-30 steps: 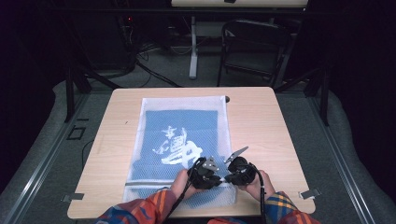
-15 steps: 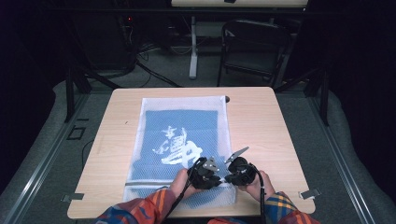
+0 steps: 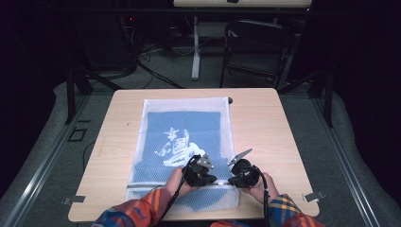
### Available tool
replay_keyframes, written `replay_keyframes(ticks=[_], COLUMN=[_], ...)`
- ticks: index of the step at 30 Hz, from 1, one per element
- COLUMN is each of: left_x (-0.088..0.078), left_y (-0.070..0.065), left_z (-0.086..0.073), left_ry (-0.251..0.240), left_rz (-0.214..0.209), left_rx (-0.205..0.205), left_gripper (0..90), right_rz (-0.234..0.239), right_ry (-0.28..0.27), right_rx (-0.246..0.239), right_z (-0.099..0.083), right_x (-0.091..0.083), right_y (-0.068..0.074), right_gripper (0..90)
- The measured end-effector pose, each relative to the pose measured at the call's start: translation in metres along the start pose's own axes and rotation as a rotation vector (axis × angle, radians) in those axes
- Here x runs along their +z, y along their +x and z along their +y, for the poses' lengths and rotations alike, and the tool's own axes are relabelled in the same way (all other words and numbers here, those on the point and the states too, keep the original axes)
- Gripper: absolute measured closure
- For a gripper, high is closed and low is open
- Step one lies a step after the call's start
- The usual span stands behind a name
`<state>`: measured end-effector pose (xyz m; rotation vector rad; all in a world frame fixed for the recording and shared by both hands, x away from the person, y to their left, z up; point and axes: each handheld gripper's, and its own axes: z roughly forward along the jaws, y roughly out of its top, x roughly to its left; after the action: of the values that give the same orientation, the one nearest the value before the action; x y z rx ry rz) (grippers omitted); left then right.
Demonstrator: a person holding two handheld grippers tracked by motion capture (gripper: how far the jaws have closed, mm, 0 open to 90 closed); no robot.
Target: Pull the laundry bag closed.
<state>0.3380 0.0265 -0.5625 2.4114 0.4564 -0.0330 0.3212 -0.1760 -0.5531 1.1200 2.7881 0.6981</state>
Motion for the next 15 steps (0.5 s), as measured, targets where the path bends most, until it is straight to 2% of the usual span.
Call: replay_keyframes(ticks=[1,3,4,5,10,15], left_x=[0.0,0.002,0.005,0.011,0.017,0.019], left_y=[-0.003,-0.005,-0.008,-0.011,-0.011,-0.012], left_z=[0.001,0.002,0.003,0.005,0.005,0.007], left_ry=[-0.04,-0.044,-0.037,-0.009,-0.028,-0.011], left_rz=[-0.033,-0.046,-0.052,-0.044,-0.027,-0.004], left_rx=[-0.003,0.008,0.02,0.04,0.028,0.055], left_gripper=[90.0,88.9,85.5,77.0,70.9,68.1], right_rz=[-0.001,-0.006,-0.006,0.01,0.007,0.002], right_ry=[0.003,0.006,0.01,-0.006,0.001,0.002], right_rx=[-0.002,-0.003,0.0,0.001,-0.007,0.0], right_z=[0.0,0.001,0.001,0.0,0.0,0.0], right_x=[0.0,0.0,0.0,0.0,0.0,0.0], right_y=[0.0,0.0,0.0,-0.001,-0.001,0.0], right_gripper=[90.0,90.0,90.0,90.0,90.0,90.0])
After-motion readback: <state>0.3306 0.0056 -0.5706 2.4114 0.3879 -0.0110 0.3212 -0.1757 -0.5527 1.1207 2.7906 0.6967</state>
